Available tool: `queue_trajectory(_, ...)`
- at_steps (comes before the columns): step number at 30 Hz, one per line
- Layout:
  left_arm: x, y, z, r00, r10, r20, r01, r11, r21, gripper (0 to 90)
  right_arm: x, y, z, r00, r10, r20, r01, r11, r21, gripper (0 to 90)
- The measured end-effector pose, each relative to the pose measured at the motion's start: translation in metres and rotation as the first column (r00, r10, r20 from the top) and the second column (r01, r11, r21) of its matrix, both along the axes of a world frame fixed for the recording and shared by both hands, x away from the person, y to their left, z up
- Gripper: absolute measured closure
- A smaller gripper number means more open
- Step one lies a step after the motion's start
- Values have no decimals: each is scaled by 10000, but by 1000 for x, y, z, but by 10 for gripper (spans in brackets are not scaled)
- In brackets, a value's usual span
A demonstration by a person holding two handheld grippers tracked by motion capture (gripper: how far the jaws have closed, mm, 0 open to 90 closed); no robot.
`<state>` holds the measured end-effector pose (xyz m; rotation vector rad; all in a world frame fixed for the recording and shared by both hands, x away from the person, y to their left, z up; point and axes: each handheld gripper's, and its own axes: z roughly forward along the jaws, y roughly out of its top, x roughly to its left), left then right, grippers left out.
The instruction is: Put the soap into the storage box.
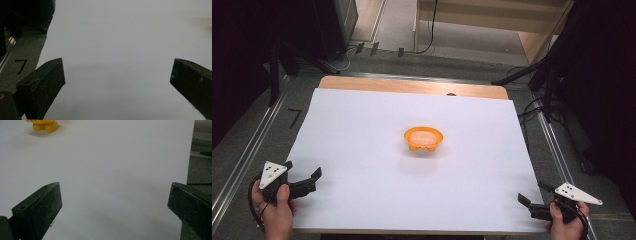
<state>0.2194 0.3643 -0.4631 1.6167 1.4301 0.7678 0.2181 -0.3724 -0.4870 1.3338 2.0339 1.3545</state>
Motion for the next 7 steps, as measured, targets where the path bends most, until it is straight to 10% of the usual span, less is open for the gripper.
queue_trajectory(7,1,0,0,10000,2,-93,-2,10000,41,1,1,-2,0,9998,-139,-145,141,9998,120,0)
